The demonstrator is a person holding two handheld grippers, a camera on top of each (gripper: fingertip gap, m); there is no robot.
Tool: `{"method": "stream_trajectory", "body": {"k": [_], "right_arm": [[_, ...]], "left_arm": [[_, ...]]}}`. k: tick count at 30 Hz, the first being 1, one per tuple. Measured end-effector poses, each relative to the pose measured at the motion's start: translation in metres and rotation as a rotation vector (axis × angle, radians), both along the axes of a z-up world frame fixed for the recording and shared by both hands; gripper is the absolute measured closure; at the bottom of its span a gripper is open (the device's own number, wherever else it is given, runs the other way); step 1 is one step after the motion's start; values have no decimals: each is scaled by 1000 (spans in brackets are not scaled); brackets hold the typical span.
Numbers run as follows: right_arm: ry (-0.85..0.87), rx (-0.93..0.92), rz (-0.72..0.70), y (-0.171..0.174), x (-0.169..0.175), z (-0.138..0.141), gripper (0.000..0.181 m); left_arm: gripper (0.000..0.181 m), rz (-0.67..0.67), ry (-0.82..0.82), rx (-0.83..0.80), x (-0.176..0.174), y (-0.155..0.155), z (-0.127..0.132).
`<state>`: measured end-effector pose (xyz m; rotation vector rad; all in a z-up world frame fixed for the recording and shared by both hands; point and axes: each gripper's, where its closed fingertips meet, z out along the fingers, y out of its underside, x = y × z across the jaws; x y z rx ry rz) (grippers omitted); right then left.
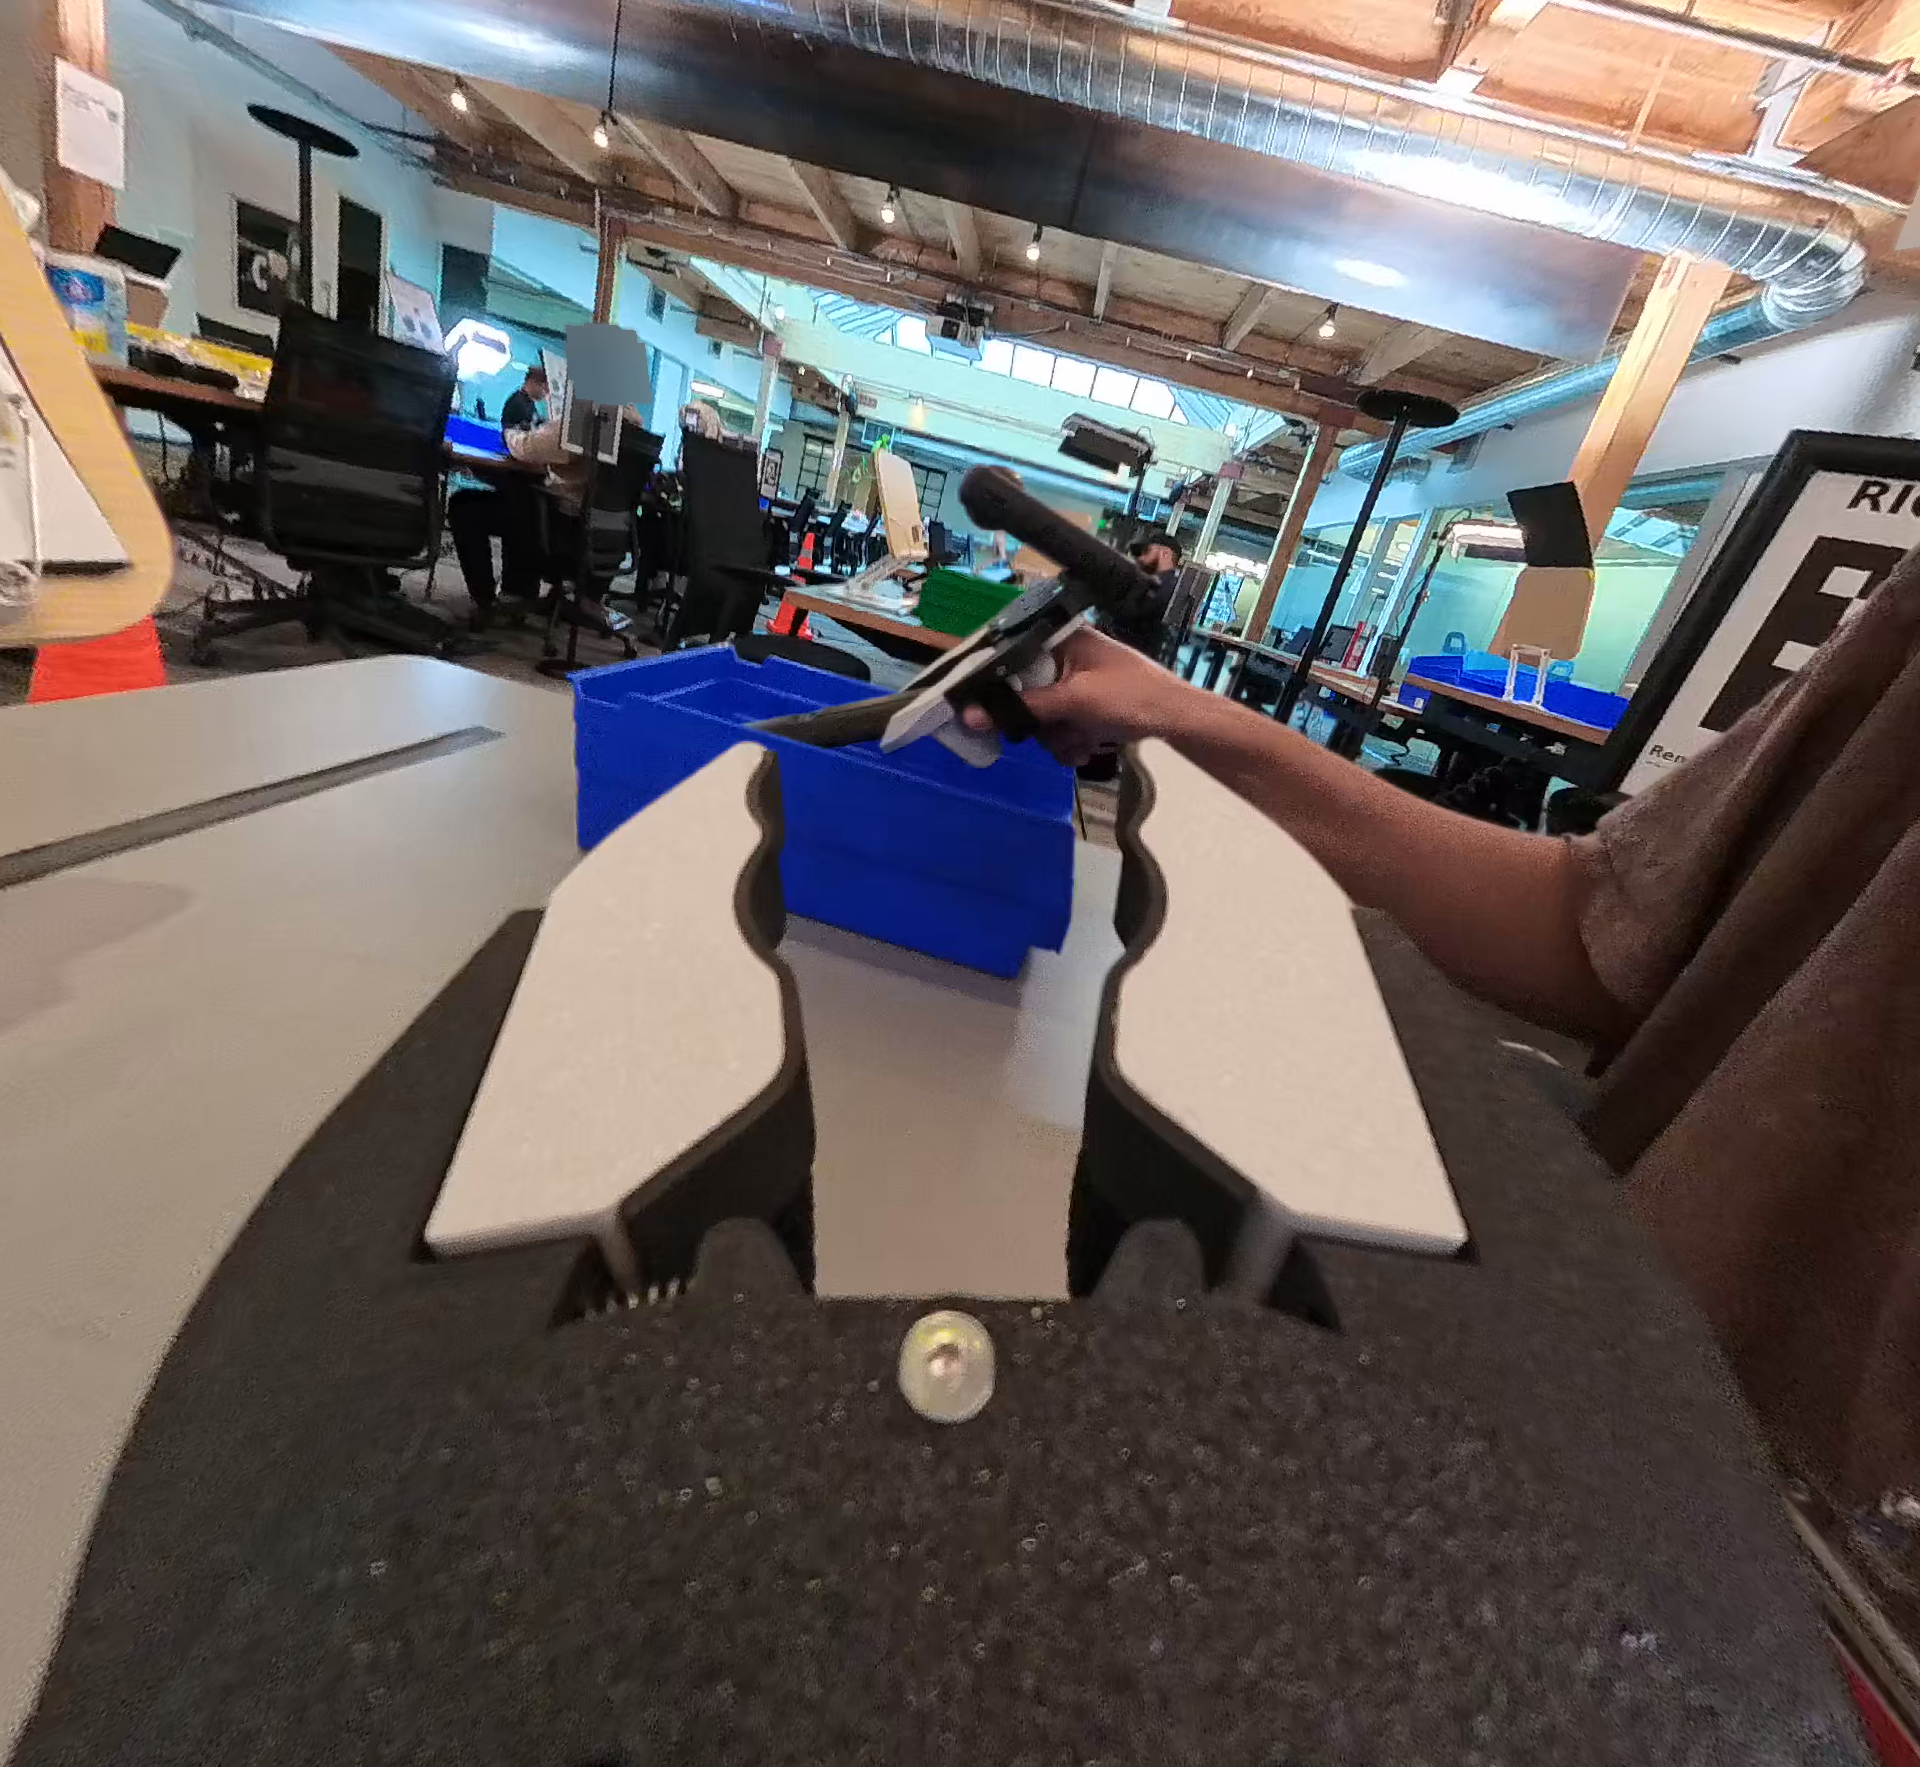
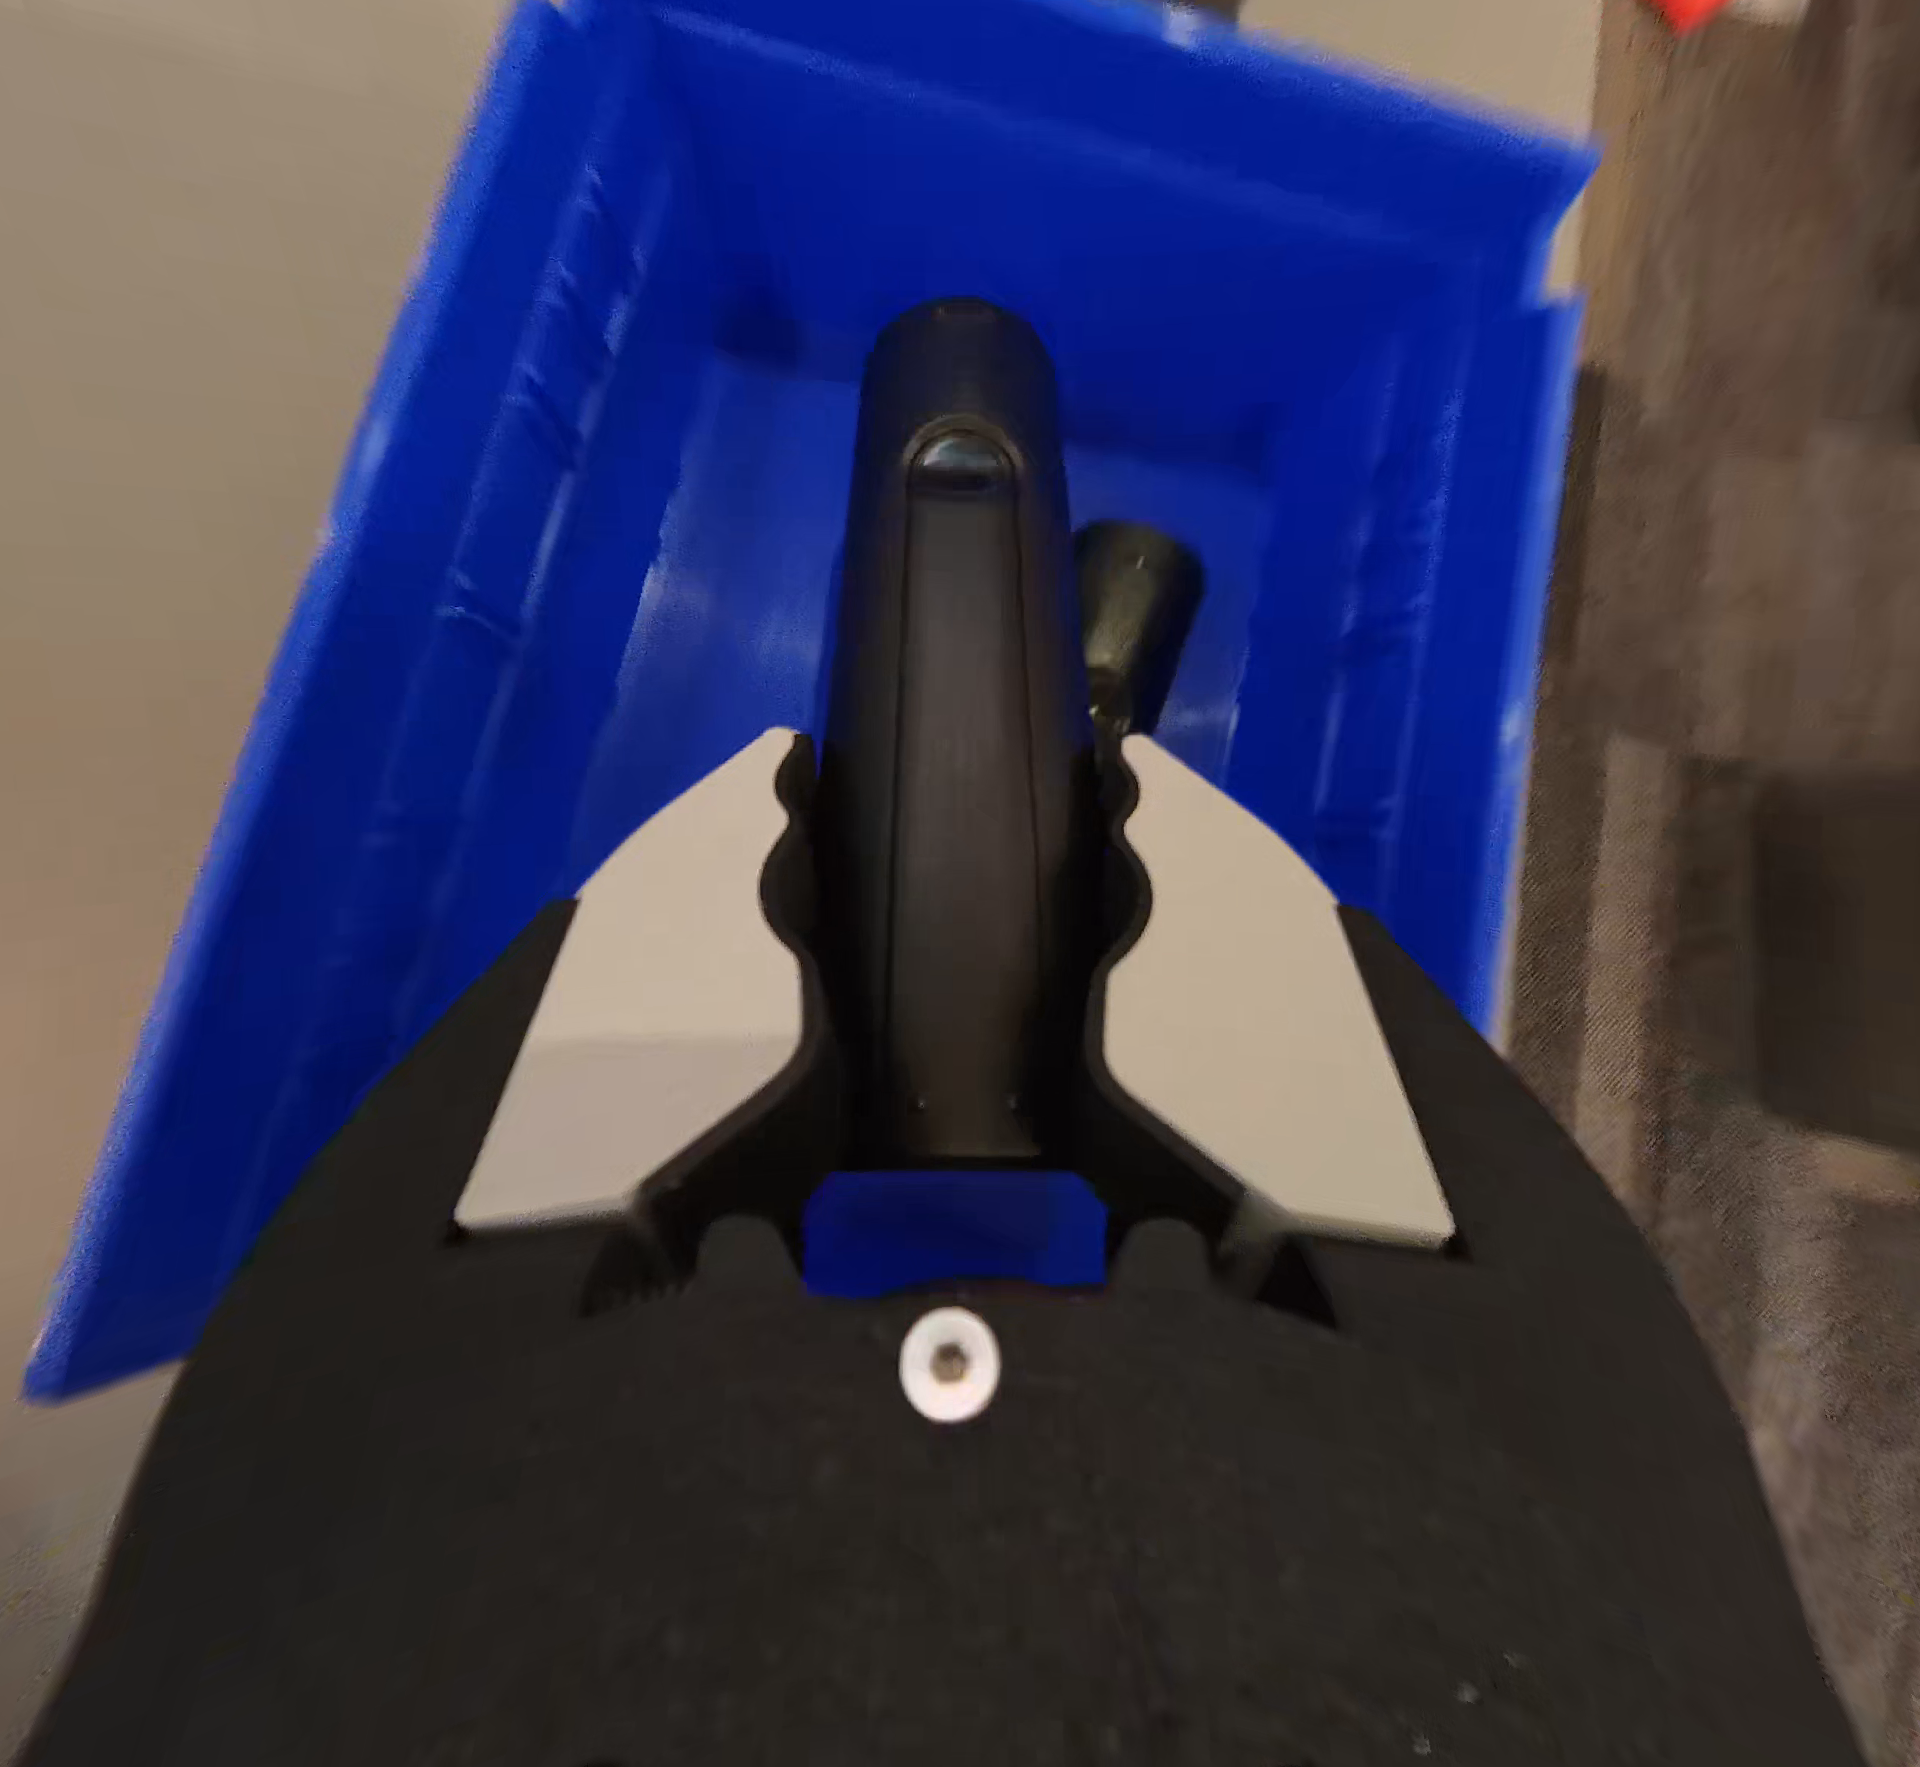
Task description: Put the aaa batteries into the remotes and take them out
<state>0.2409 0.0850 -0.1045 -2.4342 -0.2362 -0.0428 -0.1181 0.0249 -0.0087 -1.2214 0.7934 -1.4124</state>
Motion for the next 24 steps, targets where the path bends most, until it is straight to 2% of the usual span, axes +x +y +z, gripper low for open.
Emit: {"method": "stream_trajectory", "body": {"k": [5, 10, 16, 18, 21, 24], "right_arm": [[26, -56, -176, -2, -4, -40, 129], [39, -166, -248, -13, -8, -73, 127], [-74, -345, -243, -30, 1, -74, 128], [-93, -398, -239, -33, 5, -75, 111], [21, -336, -188, -33, -11, -58, 113], [37, -118, -144, -33, -21, 0, 115]], "left_arm": [[120, 36, 119, -134, -3, -12, -22], [126, 130, 202, -248, -16, -24, -47], [130, 276, 187, -270, -35, -35, -63], [129, 297, 220, -272, -37, -39, -71], [129, 306, 242, -270, -38, -44, -75], [129, 334, 313, -249, -42, -43, -81]]}}
